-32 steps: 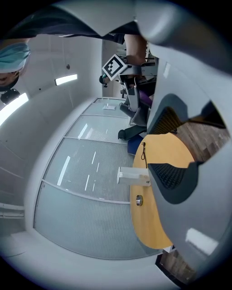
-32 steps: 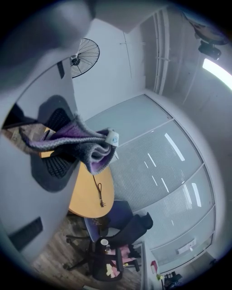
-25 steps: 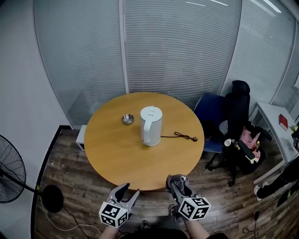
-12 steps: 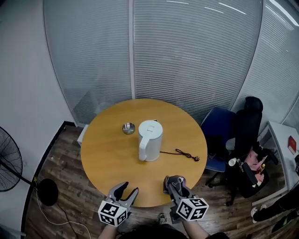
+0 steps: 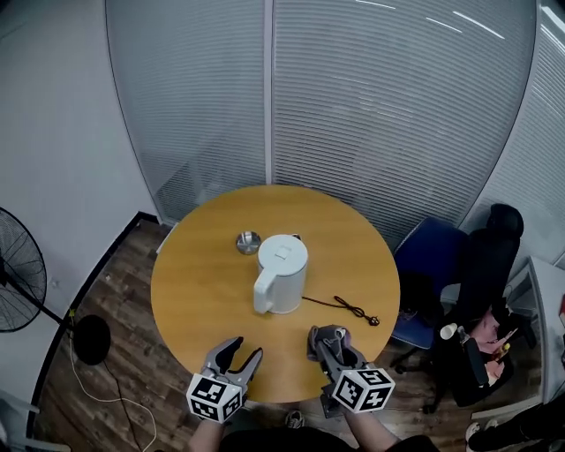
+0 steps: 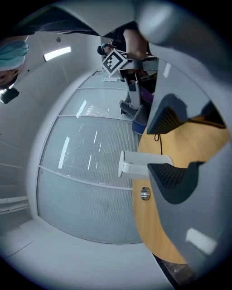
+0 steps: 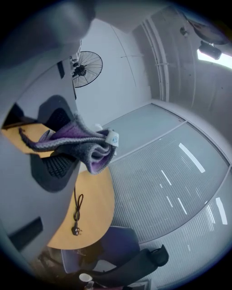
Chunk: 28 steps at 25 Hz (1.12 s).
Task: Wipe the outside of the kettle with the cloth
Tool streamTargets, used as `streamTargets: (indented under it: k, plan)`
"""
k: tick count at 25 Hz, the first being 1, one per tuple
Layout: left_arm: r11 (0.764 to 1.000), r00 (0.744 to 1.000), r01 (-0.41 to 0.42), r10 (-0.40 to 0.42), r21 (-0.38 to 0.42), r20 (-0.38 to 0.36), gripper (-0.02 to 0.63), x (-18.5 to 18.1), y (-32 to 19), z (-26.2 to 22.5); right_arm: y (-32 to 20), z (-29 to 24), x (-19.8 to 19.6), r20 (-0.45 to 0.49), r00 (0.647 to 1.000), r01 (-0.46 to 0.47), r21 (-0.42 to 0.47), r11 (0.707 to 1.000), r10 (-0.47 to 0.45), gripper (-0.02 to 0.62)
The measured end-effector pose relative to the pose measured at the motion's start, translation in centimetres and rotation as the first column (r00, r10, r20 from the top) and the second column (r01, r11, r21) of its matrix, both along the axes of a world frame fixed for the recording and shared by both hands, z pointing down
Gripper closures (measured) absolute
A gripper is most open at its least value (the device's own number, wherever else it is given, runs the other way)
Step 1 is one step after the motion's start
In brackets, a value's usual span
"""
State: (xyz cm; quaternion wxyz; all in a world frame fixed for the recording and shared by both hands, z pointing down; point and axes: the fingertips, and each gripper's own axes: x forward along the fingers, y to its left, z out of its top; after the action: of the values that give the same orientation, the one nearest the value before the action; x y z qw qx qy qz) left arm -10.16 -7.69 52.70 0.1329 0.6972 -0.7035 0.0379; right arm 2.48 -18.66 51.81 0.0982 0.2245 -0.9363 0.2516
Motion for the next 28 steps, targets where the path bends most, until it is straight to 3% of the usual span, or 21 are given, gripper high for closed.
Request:
streamTargets:
  k: [8,17,24,28]
  plan:
    - [1.0,1.0,-0.018,0.019,-0.002,0.02,0.419,-2.5,-3.6,0.2,-2.6,-1.1,-2.7,0.049,0.997,-0.054,0.004,0.999,0.054,0.483]
    - [0.985,0.985,-0.163,0.165,-0.052,0.053,0.405,-6.3,-7.2,0.5,-3.9,-2.9,-6.7,0.098,0.973,-0.211,-0.01,0.977,0.211,0.483]
    - [0.942,0.944,-0.317,0.325,-0.112,0.06,0.382,-6.3,-9.7,2.1,-4.1,-3.6,-9.4,0.114,0.95,-0.291,-0.004,0.957,0.289,0.483]
    - [0.905,0.908,-0.401,0.414,-0.14,0.073,0.382,-5.9,-10.8,2.8,-4.9,-4.6,-9.8,0.157,0.916,-0.373,0.006,0.928,0.368,0.483]
